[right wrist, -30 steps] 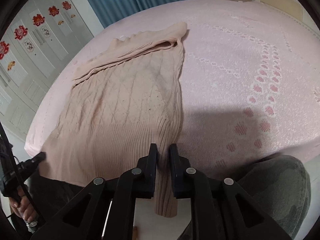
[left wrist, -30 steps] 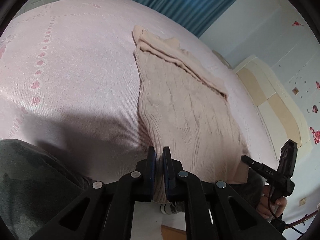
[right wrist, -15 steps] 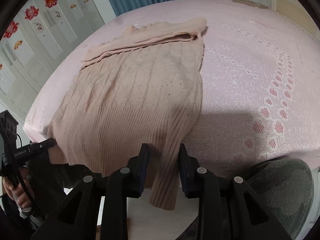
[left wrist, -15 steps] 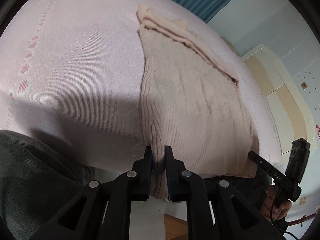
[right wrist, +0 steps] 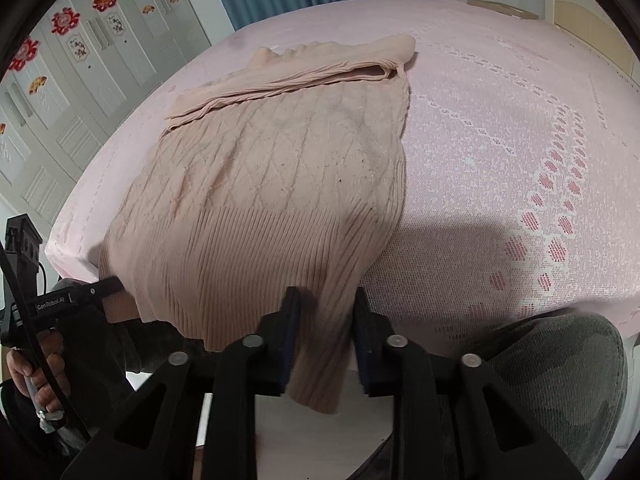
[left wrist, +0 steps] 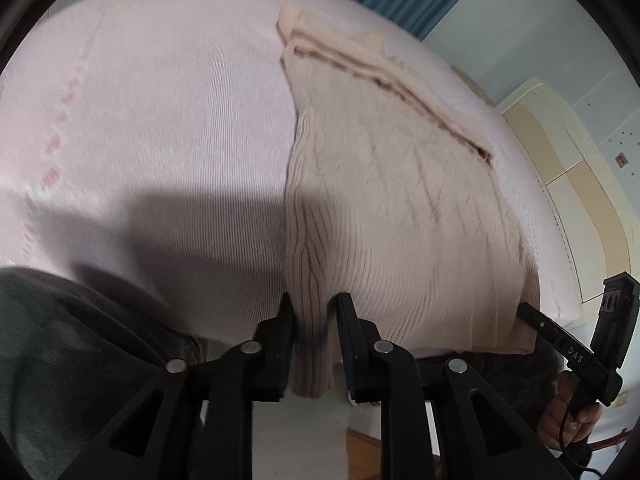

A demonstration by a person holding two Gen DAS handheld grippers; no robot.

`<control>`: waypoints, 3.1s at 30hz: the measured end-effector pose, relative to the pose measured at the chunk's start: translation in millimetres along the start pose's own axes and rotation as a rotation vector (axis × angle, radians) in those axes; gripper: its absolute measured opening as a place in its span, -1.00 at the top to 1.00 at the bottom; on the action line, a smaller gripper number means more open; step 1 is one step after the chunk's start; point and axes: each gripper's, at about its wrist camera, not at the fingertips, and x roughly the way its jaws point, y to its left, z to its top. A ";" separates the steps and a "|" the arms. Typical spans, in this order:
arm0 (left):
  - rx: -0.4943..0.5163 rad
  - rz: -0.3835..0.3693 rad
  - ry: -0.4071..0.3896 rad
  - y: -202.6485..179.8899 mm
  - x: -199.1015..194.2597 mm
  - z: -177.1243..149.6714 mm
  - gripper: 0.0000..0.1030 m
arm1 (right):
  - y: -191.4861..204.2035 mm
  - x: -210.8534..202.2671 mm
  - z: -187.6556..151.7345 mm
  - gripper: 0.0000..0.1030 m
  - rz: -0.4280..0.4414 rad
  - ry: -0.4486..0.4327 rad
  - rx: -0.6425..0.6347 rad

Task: Fold small clothes
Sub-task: 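Grasp the sweater hem with both grippers and pull it straight, then lift the hem with both grippers and fold it toward the collar, then open both grippers and release the folded hem on the sweater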

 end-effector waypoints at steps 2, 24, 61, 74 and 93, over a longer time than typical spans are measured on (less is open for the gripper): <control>0.014 -0.011 -0.036 -1.3 -7.3 0.2 0.83 | -0.5 -1.9 -0.7 0.76 0.006 -0.010 0.006; -0.011 -0.149 -0.288 -13.9 -63.6 51.0 0.86 | -19.5 -59.1 56.4 0.82 0.312 -0.297 0.183; -0.195 -0.180 -0.256 -0.1 105.6 297.3 0.84 | -57.2 119.7 291.1 0.82 0.271 -0.296 0.274; -0.289 -0.484 -0.182 14.1 126.4 310.3 -0.01 | -76.4 146.6 297.7 0.44 0.489 -0.209 0.306; -0.132 -0.268 -0.198 -7.5 95.8 292.5 -0.09 | -48.9 98.0 269.1 0.34 0.090 -0.290 0.067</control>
